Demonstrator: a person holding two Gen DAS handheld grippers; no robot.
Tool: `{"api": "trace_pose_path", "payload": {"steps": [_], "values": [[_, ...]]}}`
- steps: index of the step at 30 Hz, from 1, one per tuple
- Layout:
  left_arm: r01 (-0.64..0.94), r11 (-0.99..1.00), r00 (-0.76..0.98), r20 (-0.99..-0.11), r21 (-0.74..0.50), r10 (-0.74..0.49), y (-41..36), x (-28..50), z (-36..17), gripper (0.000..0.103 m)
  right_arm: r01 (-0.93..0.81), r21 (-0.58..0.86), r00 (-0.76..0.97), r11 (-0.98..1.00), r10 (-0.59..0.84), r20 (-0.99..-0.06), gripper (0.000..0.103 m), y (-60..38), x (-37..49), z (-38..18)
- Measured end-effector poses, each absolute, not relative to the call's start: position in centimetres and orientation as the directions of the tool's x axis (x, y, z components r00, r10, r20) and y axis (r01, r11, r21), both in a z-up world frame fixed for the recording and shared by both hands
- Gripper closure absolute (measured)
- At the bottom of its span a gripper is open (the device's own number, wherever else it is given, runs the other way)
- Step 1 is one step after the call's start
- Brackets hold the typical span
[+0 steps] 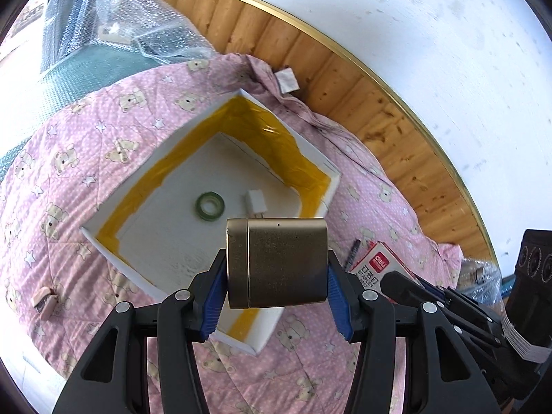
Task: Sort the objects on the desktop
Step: 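Carry the gold tin and staple box over the white box with both tools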
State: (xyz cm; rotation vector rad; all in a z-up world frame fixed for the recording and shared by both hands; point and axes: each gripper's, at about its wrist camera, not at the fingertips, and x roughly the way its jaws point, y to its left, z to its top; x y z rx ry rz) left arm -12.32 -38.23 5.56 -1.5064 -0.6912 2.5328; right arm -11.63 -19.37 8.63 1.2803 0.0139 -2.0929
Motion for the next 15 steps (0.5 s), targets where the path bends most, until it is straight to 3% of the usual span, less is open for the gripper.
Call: {"api": "trace_pose_path", "payload": {"steps": [15], "values": [[0.129, -0.903, -0.499, -0.814, -0.41, 0.298, -41.9, -18.6, 3.8, 0.049, 0.59, 0.317, -0.228, -0.743, -0.53, -0.817, 0.088, -24.6, -13.7, 6.8]]}}
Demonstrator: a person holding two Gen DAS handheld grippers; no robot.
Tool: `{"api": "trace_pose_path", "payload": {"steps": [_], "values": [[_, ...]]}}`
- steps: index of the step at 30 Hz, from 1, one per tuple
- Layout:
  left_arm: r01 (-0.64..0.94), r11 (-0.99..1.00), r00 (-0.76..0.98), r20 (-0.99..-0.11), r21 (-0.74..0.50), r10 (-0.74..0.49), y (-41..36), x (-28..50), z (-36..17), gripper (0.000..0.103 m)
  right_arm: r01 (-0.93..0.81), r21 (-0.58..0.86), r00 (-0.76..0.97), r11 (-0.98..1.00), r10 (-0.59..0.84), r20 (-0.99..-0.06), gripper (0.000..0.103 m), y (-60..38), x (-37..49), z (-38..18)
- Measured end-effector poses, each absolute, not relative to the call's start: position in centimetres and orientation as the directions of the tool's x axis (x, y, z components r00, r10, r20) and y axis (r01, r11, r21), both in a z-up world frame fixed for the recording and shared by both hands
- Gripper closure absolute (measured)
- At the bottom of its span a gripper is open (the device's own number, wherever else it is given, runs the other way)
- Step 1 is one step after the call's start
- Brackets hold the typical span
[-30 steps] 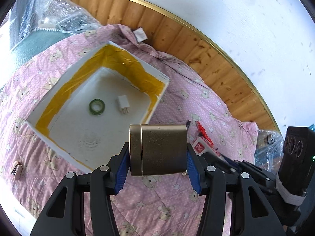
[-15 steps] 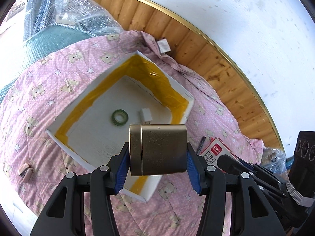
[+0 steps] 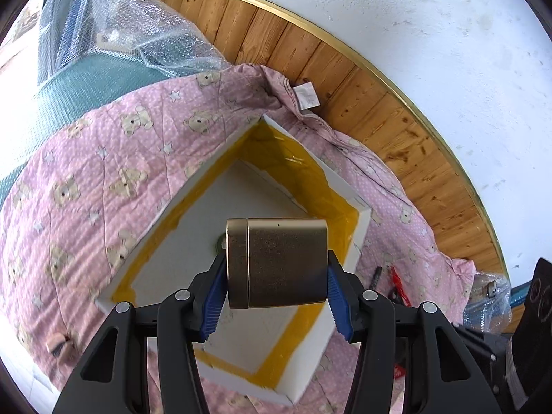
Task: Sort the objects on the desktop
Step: 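Carry the gold tin and staple box over the white box with both tools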
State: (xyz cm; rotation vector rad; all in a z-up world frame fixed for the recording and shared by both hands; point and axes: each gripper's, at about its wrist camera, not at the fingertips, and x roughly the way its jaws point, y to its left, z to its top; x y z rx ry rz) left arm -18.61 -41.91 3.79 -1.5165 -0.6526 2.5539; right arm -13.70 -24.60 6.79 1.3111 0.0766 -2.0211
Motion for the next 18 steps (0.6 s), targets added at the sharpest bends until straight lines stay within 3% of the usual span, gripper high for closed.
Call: {"api": "trace_pose_path", "payload": {"steps": [18], "values": [[0.112, -0.926, -0.419, -0.862, -0.36, 0.284, -42.3, -27.1, -1.5, 0.049, 0.565, 0.344, -0.157, -0.75, -0.507, -0.848, 0.088, -27.4, -18.0, 2.3]]}}
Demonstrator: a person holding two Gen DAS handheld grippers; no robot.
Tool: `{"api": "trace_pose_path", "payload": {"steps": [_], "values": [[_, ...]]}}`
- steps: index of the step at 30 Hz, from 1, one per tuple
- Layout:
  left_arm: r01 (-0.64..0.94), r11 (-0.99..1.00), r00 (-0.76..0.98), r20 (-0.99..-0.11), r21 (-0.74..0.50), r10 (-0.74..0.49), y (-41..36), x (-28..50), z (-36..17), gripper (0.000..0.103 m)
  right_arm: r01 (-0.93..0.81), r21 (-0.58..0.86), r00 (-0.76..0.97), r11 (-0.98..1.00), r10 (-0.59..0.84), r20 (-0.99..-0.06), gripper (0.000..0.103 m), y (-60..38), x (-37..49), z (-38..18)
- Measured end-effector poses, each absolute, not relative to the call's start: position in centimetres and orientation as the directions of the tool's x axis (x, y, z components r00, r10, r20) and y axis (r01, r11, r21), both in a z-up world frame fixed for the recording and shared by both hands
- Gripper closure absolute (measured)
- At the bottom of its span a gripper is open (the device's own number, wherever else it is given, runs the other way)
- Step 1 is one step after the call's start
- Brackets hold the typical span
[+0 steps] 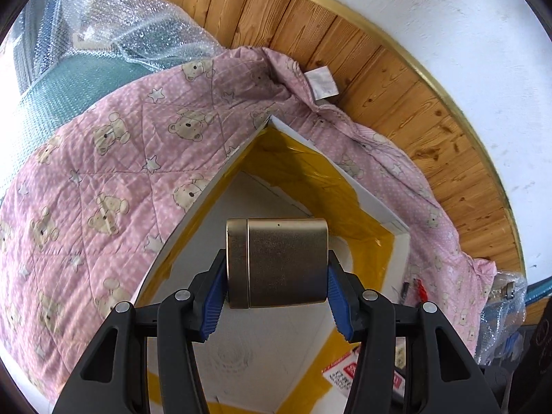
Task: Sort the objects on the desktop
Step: 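Carry the gold tin and staple box over the white box with both tools, then open both tools to drop the tin and staple box into the box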
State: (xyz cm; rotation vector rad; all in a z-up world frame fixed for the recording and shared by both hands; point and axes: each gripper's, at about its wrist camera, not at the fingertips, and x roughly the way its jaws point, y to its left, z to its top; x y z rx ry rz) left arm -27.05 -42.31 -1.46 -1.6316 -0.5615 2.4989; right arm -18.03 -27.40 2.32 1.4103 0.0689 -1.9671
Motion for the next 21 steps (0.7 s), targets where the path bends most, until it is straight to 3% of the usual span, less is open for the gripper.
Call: {"api": "trace_pose_path", "payload": {"steps": [10, 11, 12, 13, 21], "values": [[0.115, -0.93, -0.39, -0.877, -0.349, 0.281, -41.3, -30.5, -4.2, 0.049, 0.569, 0.344, -0.158, -0.747, -0.51, -0.846, 0.085, -28.9, -20.5, 0.1], [0.11, -0.931, -0.384, -0.878, -0.349, 0.284, -41.3, -30.9, -4.6, 0.049, 0.573, 0.326, -0.176, -0.752, -0.501, -0.847, 0.076, -29.1, -20.5, -0.1], [0.107, -0.934, -0.371, -0.885, -0.342, 0.282, -41.2, -31.4, -5.3, 0.048, 0.572, 0.313, -0.179, -0.758, -0.488, -0.854, 0.055, -29.4, -20.7, -0.5], [0.117, -0.94, -0.354, -0.898, -0.321, 0.262, -41.2, -31.8, -6.0, 0.049, 0.562, 0.321, -0.167, -0.762, -0.485, -0.858, 0.05, -29.4, -20.7, -1.1], [0.12, -0.928, -0.352, -0.889, -0.352, 0.292, -41.5, -31.2, -6.2, 0.049, 0.513, 0.408, -0.089, -0.755, -0.519, -0.85, 0.049, -27.9, -19.8, -2.1]]}}
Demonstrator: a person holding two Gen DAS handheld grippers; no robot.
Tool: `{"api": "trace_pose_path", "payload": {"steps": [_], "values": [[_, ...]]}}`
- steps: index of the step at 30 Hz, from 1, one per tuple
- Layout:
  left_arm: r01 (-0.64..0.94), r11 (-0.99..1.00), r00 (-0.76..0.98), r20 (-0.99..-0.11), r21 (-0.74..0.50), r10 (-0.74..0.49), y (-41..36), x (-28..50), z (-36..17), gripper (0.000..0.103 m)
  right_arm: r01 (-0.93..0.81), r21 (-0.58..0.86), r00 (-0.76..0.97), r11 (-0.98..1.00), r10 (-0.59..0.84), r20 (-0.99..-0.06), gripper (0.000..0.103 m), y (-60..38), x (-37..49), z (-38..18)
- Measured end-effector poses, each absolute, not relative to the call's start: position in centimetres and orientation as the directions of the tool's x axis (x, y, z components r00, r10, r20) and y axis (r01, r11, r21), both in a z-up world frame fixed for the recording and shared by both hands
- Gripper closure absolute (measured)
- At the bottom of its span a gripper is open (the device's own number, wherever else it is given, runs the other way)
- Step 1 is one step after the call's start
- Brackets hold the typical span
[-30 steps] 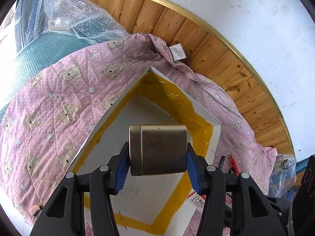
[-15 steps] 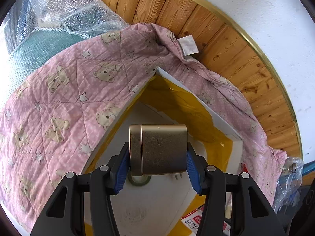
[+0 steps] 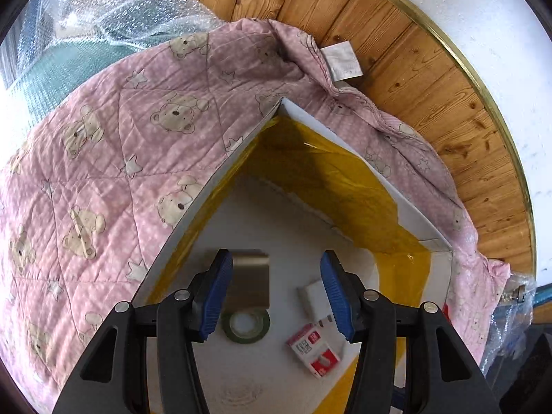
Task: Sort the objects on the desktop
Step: 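Open both tools to drop the tin and staple box into the box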
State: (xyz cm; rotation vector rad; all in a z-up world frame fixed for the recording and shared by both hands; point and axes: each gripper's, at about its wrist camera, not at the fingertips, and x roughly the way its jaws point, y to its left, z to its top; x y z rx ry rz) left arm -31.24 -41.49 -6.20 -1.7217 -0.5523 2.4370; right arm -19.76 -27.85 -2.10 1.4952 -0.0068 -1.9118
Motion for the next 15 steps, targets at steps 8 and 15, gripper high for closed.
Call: {"api": "trace_pose_path", "payload": {"steps": [8, 15], "values": [[0.126, -0.918, -0.332, -0.888, -0.375, 0.317, -41.1, -29.1, -5.0, 0.049, 0.443, 0.445, -0.127, -0.778, -0.546, -0.828, 0.049, -24.5, -19.5, 0.1], [0.102, -0.923, -0.323, -0.889, -0.372, 0.323, -39.8, -25.6, -2.7, 0.048, 0.473, 0.442, -0.136, -0.762, -0.559, -0.818, 0.049, -24.9, -17.8, 1.7]]}}
